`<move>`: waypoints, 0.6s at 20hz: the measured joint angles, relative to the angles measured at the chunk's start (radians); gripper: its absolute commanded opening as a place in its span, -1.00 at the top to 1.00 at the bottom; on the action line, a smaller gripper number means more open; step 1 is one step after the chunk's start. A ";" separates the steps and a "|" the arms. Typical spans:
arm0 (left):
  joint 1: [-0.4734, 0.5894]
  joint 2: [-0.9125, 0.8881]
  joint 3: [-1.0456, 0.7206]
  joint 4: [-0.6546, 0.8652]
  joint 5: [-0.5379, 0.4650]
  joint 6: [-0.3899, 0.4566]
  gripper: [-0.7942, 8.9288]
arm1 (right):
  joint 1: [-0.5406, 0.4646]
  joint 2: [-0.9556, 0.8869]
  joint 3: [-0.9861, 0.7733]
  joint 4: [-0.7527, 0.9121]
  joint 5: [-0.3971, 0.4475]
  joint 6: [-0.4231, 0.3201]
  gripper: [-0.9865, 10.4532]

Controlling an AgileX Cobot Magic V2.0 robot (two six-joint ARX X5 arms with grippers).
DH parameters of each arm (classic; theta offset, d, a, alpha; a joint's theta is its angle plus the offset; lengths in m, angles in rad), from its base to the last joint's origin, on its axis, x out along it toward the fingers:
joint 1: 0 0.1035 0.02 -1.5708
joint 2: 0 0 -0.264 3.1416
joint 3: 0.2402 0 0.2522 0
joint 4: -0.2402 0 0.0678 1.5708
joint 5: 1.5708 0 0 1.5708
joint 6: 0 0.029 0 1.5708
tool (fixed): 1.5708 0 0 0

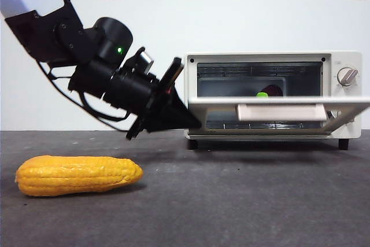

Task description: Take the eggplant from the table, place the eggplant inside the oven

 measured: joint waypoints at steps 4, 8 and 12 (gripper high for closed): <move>0.008 0.000 0.095 0.002 -0.008 -0.015 0.85 | 0.000 0.000 0.000 0.000 0.000 0.000 0.85; 0.005 0.000 0.175 0.009 -0.036 -0.018 0.85 | 0.000 0.000 0.000 0.000 0.000 -0.003 0.85; 0.016 0.000 0.222 0.022 -0.162 -0.002 0.85 | 0.000 0.000 0.000 0.000 0.000 -0.003 0.85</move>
